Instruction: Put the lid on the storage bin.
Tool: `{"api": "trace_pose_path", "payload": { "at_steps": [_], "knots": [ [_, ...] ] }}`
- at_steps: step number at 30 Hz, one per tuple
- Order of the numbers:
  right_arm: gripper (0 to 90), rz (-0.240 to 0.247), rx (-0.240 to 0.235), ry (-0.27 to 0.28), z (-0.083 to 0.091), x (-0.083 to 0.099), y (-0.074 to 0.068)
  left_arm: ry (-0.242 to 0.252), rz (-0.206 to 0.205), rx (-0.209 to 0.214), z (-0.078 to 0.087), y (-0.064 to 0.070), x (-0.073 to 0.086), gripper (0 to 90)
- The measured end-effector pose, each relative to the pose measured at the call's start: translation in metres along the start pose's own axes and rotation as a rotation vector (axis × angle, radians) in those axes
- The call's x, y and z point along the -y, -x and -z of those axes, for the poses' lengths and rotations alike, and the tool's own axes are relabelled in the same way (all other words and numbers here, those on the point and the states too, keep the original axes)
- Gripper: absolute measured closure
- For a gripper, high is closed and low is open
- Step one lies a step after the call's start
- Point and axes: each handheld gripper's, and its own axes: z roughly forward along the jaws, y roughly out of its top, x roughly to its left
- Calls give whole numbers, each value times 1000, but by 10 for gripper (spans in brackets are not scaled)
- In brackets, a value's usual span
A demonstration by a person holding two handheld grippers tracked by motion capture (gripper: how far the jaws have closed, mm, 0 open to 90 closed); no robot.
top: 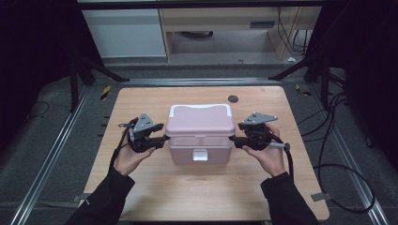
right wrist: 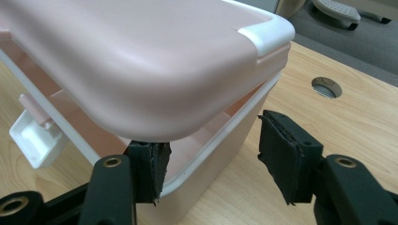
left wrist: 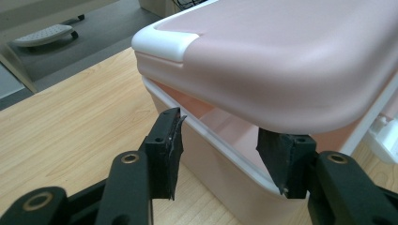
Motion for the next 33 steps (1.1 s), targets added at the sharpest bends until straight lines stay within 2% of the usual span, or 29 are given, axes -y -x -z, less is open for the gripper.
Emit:
{"api": "trace_pose_path", "payload": {
  "at_steps": [8, 12, 14, 16, 18, 21, 23, 29, 33],
  "knots": [
    [432, -9, 14, -7, 7, 8, 4, -34, -17, 4, 2, 6, 6, 489],
    [427, -20, 32, -13, 12, 12, 8, -27, -7, 8, 12, 7, 9, 473],
    [421, -27, 46, -11, 16, 14, 11, -47, -18, -8, 22, 6, 12, 462],
    [421, -35, 49, -6, 18, 16, 12, -53, -19, -14, 24, 5, 14, 456],
    [416, -51, 56, -7, 22, 21, 16, -41, 8, -13, 29, 2, 20, 451],
    [405, -67, 66, -10, 25, 28, 19, -54, 36, -34, 34, -5, 33, 443],
    [380, -85, 81, -11, 25, 36, 22, -71, 54, -34, 36, -9, 41, 425],
    [342, -112, 119, -25, 23, 54, 27, -133, 114, -71, 37, -21, 79, 376],
    [317, -139, 151, -11, 21, 67, 30, -181, 129, -83, 35, -29, 102, 329]
  ]
}}
